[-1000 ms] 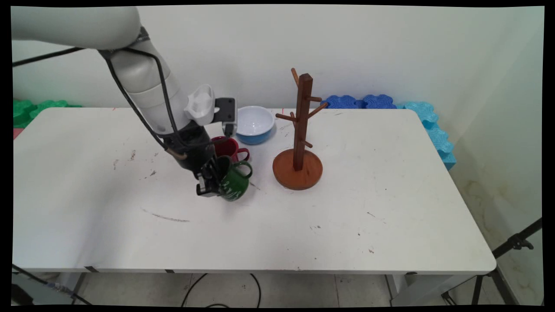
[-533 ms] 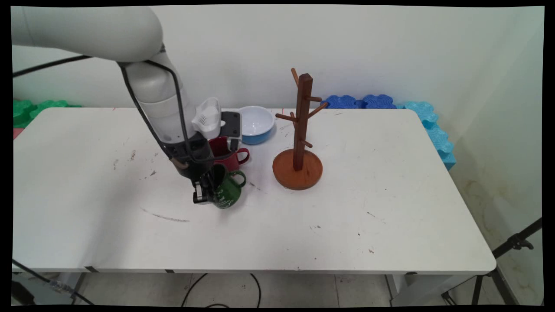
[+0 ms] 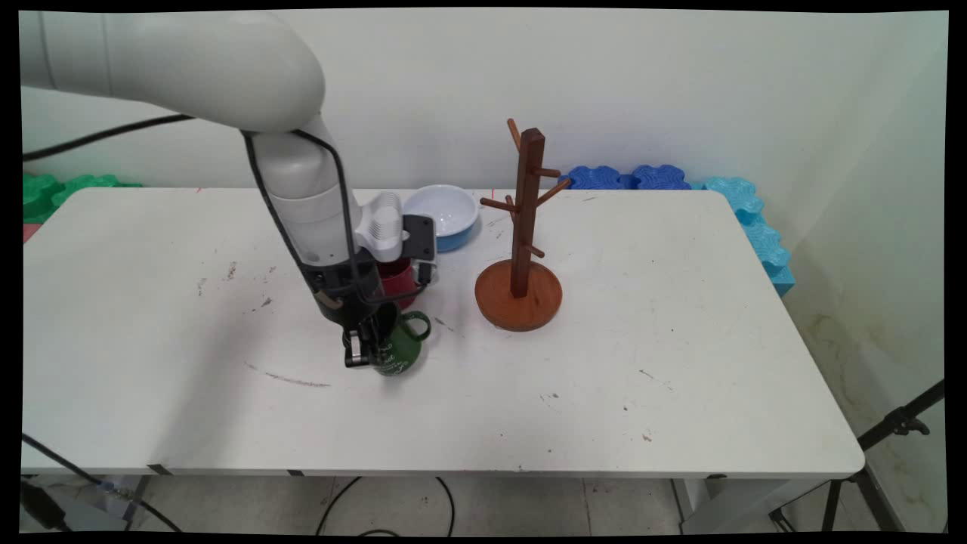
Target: Place the picked object on the table
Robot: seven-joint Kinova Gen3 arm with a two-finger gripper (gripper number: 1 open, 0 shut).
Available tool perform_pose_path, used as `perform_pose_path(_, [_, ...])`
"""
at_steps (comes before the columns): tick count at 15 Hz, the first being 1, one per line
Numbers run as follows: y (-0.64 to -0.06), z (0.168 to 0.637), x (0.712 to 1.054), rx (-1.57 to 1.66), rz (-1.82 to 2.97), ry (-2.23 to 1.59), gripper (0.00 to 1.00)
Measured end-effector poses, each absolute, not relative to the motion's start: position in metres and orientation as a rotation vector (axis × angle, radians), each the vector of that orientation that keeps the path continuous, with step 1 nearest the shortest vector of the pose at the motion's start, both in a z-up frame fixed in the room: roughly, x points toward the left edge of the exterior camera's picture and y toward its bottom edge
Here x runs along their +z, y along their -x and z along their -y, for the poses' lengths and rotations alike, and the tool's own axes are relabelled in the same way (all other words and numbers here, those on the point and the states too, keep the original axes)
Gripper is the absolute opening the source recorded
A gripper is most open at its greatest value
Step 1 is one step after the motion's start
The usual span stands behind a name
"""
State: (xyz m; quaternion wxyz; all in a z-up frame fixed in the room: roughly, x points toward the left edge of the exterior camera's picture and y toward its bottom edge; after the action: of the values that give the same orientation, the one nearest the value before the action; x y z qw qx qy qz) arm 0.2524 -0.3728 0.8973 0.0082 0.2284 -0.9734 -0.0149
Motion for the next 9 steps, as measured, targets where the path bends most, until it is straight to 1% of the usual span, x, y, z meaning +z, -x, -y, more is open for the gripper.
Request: perform_pose_path(9, [-0.232,0.382,0.884,-0.046,3.069,-0.657,0.00])
